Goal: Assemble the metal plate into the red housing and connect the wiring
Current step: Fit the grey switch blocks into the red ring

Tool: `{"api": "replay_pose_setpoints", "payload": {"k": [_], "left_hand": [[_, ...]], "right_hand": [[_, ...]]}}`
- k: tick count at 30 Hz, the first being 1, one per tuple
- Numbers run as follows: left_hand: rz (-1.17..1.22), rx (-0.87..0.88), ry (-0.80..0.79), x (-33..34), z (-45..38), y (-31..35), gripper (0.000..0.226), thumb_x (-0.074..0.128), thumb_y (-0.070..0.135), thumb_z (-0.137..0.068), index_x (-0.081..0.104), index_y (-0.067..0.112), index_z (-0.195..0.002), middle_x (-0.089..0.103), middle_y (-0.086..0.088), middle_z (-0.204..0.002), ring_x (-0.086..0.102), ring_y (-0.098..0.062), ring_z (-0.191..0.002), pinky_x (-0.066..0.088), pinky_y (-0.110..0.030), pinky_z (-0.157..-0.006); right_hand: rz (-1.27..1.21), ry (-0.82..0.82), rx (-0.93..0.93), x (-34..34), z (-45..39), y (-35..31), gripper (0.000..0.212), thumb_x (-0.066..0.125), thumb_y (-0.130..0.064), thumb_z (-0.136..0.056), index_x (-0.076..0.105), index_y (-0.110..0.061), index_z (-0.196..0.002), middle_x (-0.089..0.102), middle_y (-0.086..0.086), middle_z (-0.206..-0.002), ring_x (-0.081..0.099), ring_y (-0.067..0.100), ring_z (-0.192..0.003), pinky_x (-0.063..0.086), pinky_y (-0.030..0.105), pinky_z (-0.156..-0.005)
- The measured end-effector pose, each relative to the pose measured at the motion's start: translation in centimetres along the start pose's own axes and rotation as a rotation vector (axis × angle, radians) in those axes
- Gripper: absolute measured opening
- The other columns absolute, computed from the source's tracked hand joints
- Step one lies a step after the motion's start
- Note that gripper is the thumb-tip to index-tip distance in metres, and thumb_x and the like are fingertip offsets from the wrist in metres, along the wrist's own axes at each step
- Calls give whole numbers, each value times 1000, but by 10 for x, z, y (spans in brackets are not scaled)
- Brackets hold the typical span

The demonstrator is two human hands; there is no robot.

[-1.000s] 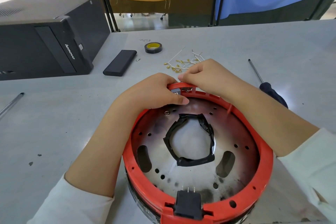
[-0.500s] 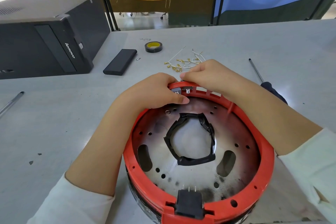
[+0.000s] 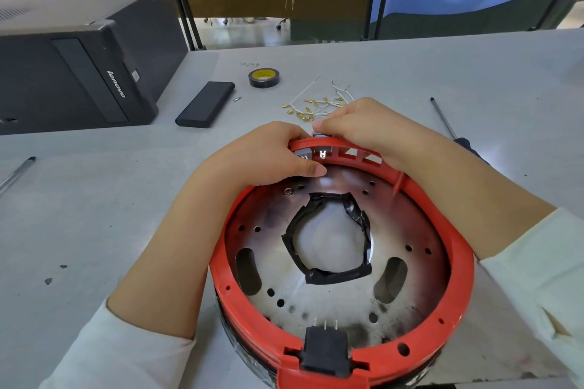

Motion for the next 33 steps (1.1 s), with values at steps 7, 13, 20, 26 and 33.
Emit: {"api": "replay_pose_setpoints", "payload": {"k": [7,13,20,26,33], "left_hand": [[17,-7,25,1,3,2,35,79,37,-78,64,29,-109,69,4,-103,64,-11,-94,45,-16,-85],[3,-20,24,0,4,4,37,78,39,-78,65,25,-110,69,2,-101,64,-13,-93,49,-28,-87],[0,-28,33,0,6,6,36,78,38,-79,66,25,-110,70,1,-102,65,-16,-95,51,-34,-91],[-10,-32,37,0,5,5,34,78,38,-79,66,25,-108,70,2,-98,65,-14,-91,49,-24,-84],[-9,-34,28,0,3,3,32,77,40,-79,66,24,-104,68,2,-91,61,-11,-81,46,-21,-71]], "right_hand": [[-49,25,20,-2,0,0,34,66,-36,-84,70,-6,-99,60,3,-75,51,15,-65,40,29,-66],[-3,3,22,-1,-3,1,38,61,-37,-88,69,-3,-103,60,6,-78,50,17,-66,40,31,-68],[16,-15,-16,0,-3,0,26,55,-34,-93,66,-12,-85,58,3,-70,49,17,-61,39,28,-62],[59,-9,-59,0,-5,3,41,49,-41,-96,69,-5,-99,55,9,-74,48,18,-67,40,30,-67],[139,-12,-93,0,-3,2,42,49,-44,-95,62,-8,-81,40,2,-60,39,15,-56,33,28,-58]]}}
Point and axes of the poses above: each hand's wrist, its own z-axis away from the middle knuckle, its own x-axis out of the palm, y = z × x, the point moved 1 cm from there along -z, towards the middle knuckle
